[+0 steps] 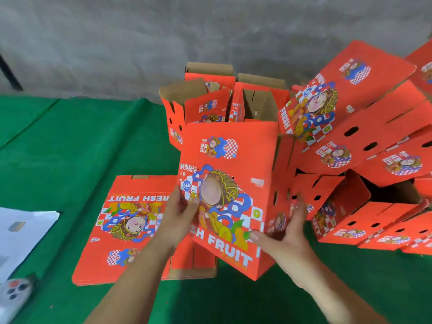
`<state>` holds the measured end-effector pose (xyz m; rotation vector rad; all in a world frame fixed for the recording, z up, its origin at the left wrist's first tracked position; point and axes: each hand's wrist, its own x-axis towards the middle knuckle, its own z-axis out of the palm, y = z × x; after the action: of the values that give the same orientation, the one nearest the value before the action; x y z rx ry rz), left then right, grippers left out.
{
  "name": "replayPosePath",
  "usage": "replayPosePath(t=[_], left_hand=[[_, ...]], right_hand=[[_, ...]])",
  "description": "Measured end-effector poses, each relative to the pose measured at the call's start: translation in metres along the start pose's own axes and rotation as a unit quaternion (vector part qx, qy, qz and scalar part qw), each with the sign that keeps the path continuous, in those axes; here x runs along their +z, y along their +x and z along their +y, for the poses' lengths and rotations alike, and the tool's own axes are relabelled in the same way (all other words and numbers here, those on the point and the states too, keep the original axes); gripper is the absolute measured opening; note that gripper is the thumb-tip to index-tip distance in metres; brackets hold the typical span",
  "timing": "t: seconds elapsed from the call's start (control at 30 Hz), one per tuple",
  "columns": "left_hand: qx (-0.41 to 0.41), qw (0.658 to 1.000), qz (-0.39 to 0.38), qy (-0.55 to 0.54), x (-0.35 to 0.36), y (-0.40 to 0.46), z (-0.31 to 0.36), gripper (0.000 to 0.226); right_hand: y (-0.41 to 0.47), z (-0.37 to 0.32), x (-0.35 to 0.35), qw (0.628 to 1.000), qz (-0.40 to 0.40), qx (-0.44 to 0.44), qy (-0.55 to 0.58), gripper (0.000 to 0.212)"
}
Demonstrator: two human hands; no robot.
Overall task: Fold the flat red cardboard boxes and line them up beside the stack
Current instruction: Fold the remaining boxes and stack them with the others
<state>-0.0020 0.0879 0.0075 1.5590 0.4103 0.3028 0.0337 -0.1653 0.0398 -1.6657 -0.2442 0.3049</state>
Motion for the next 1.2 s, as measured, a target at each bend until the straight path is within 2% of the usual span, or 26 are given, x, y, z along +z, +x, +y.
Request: replayPosePath(t=[0.07, 0.13, 0.2, 0.27, 0.33, 0.4, 0.47, 0.53, 0.6, 0.67, 0.73, 0.8, 0.87, 0.97, 1.03, 1.1, 1.2], left_hand=[[-0.002, 0.998, -0.043, -0.051, 0.032, 0.006, 0.011, 0.050], [-0.004, 0.987, -0.119, -0.112, 0.061, 0.012, 0.014, 0.081], [0.035, 0.976, -0.187, -0.107, 0.083, 0.018, 0.009, 0.082], [0.066, 0.964, -0.237, -0.097, 0.097, 0.034, -0.004, 0.084], [0.071, 0.969, -0.228, -0.069, 0.101, 0.060, -0.021, 0.084], [0.057, 0.981, -0.182, 0.036, 0.099, 0.094, -0.042, 0.083], [0.001, 0.976, -0.135, 0.171, 0.094, 0.125, -0.064, 0.078], [-0.044, 0.963, -0.126, 0.236, 0.092, 0.151, -0.079, 0.066], [-0.045, 0.957, -0.116, 0.263, 0.097, 0.176, -0.079, 0.063], [-0.032, 0.946, -0.115, 0.301, 0.110, 0.201, -0.074, 0.072], [-0.045, 0.928, -0.150, 0.339, 0.130, 0.221, -0.069, 0.088], [-0.065, 0.911, -0.191, 0.359, 0.150, 0.228, -0.068, 0.099], [-0.069, 0.911, -0.200, 0.353, 0.158, 0.230, -0.072, 0.100], [-0.049, 0.920, -0.212, 0.325, 0.153, 0.229, -0.081, 0.098], [-0.039, 0.927, -0.225, 0.296, 0.149, 0.226, -0.088, 0.096], [-0.043, 0.938, -0.257, 0.227, 0.146, 0.221, -0.094, 0.091], [-0.064, 0.950, -0.296, 0.080, 0.136, 0.211, -0.099, 0.072]], right_hand=[[0.012, 0.007, 0.020, 0.992, 0.078, -0.045, -0.092, 0.146], [0.029, 0.018, 0.033, 0.973, 0.152, -0.078, -0.158, 0.154], [0.044, 0.037, 0.040, 0.959, 0.221, -0.064, -0.167, 0.156], [0.055, 0.064, 0.042, 0.954, 0.257, -0.038, -0.152, 0.153], [0.068, 0.085, 0.041, 0.958, 0.239, -0.025, -0.156, 0.137], [0.091, 0.097, 0.035, 0.967, 0.197, 0.000, -0.162, 0.110], [0.123, 0.105, 0.028, 0.967, 0.170, 0.051, -0.182, 0.085], [0.157, 0.112, 0.026, 0.966, 0.163, 0.078, -0.183, 0.070], [0.189, 0.116, 0.027, 0.962, 0.187, 0.084, -0.181, 0.062], [0.223, 0.123, 0.025, 0.948, 0.244, 0.103, -0.174, 0.049], [0.255, 0.125, 0.023, 0.939, 0.295, 0.141, -0.107, 0.025], [0.273, 0.131, 0.017, 0.920, 0.358, 0.145, -0.065, 0.017], [0.275, 0.135, 0.014, 0.913, 0.389, 0.119, -0.021, 0.026], [0.261, 0.135, 0.016, 0.921, 0.383, 0.065, 0.012, 0.040], [0.252, 0.135, 0.022, 0.922, 0.384, 0.049, 0.024, 0.056], [0.236, 0.135, 0.038, 0.922, 0.382, 0.048, 0.040, 0.074], [0.203, 0.137, 0.071, 0.935, 0.334, 0.074, 0.092, 0.080]])
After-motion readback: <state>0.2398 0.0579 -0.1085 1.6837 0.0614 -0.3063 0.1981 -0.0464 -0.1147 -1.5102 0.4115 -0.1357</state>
